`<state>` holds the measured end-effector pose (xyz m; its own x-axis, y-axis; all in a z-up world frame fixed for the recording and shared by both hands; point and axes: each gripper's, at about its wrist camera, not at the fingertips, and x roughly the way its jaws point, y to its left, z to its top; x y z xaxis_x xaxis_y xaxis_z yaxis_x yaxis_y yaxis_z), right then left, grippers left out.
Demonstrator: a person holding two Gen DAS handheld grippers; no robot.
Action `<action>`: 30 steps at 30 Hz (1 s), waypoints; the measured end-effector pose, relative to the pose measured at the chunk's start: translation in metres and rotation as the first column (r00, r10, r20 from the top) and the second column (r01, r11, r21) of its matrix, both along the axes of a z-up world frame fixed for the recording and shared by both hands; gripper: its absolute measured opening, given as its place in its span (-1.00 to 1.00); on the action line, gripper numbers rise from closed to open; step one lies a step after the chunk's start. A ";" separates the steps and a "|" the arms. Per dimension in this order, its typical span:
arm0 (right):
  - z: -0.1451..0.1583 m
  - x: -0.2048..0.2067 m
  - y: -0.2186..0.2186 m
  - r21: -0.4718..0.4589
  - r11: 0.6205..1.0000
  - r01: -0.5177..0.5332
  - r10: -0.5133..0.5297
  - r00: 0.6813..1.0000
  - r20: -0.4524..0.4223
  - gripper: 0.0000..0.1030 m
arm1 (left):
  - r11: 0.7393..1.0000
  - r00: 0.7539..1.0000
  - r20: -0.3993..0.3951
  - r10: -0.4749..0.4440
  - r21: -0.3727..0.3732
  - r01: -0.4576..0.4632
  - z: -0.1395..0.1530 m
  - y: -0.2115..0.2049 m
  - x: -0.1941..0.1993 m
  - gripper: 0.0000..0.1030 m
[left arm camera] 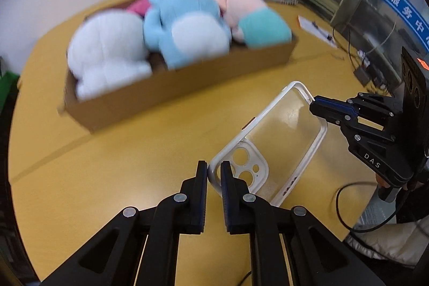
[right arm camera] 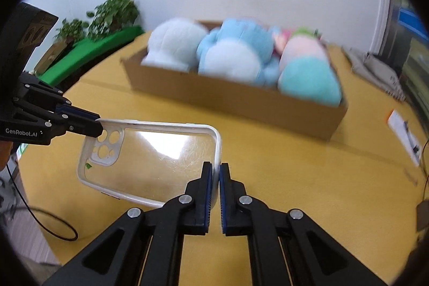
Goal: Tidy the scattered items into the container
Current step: 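Carry the phone case over the box and lower it onto the plushes, then open both grippers and lift them away from the box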
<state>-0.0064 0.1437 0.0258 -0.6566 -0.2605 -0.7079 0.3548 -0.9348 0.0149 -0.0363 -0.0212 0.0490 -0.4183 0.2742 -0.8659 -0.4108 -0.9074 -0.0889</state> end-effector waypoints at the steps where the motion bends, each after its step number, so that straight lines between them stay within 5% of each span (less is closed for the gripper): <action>1: 0.011 -0.010 0.000 -0.001 1.000 0.010 -0.010 1.000 -0.028 -0.91 | 1.000 1.000 -0.021 -0.003 0.005 0.003 0.010 -0.005 -0.011 -0.81; 8: 0.073 -0.103 -0.004 0.018 0.998 0.066 -0.061 0.982 -0.176 -0.91 | 1.000 0.988 -0.155 -0.016 -0.017 0.014 0.070 -0.005 -0.106 -0.82; 14: 0.100 -0.188 -0.004 -0.003 0.994 0.108 -0.106 0.968 -0.229 -0.91 | 1.000 0.985 -0.172 0.025 -0.001 -0.025 0.076 -0.002 -0.194 -0.83; 23: 0.056 -0.302 0.000 0.008 0.979 0.204 -0.202 0.973 -0.110 -0.91 | 0.995 0.992 -0.078 0.099 0.033 -0.097 0.016 0.005 -0.321 -0.82; 27: 0.024 -0.314 0.001 0.028 0.976 0.217 -0.216 0.976 -0.035 -0.91 | 0.990 0.991 -0.013 0.134 0.046 -0.133 -0.012 0.007 -0.333 -0.81; 30: 0.022 -0.310 0.002 0.032 0.974 0.222 -0.221 0.974 -0.043 -0.90 | 0.981 0.985 -0.018 0.172 0.091 -0.170 -0.007 0.002 -0.329 -0.77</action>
<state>-0.3159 0.1454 0.0474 -0.7220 -0.0800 -0.6873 0.1386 -0.9899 -0.0303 -0.3656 -0.0195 0.0419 -0.4875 0.2718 -0.8297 -0.2536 -0.9534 -0.1634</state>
